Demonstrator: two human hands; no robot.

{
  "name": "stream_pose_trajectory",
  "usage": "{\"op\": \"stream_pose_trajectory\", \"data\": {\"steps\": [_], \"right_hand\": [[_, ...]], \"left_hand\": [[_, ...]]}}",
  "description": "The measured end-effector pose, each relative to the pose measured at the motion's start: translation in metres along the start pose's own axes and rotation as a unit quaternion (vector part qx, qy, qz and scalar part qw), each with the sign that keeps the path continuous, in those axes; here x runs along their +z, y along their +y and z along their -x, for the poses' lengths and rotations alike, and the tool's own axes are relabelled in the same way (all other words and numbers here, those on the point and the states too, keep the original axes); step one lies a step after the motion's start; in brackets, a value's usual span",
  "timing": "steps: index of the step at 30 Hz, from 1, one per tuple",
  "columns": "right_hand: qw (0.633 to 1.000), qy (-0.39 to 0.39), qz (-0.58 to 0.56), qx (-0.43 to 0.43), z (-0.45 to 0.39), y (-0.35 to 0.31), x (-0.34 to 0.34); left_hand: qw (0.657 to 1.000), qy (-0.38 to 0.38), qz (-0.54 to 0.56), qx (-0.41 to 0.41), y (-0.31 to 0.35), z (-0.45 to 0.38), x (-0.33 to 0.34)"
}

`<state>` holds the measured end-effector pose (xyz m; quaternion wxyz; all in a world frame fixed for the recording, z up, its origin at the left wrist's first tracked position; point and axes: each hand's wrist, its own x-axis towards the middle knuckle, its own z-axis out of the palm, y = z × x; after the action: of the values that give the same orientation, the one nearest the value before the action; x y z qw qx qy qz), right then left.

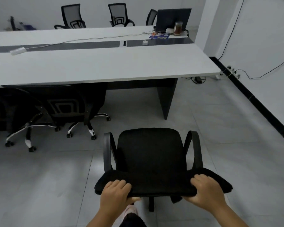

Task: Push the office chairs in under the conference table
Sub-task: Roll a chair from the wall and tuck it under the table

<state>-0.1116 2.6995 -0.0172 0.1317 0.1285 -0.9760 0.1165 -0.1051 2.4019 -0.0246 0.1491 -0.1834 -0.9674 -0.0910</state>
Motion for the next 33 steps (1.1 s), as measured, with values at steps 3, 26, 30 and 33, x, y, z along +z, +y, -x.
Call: {"op": "stream_pose_trajectory", "data": {"steps": [3, 26, 30, 33], "right_hand": [[1.0, 0.008, 0.014, 0.001, -0.044, 0.01, 0.012], [0.996, 0.023, 0.043, -0.076, -0.309, 0.089, 0.093], [0.993, 0.019, 0.027, -0.11, -0.342, 0.12, 0.094], [0.991, 0.029, 0.007, -0.13, -0.367, 0.136, 0.095]], "left_hand": [[1.0, 0.007, -0.014, 0.01, -0.022, -0.039, 0.011], [0.999, 0.036, -0.02, -0.035, -0.129, -0.276, 0.072], [0.997, 0.03, -0.036, -0.059, -0.112, -0.29, 0.082], [0.996, 0.024, -0.059, -0.069, -0.106, -0.308, 0.088]]}}
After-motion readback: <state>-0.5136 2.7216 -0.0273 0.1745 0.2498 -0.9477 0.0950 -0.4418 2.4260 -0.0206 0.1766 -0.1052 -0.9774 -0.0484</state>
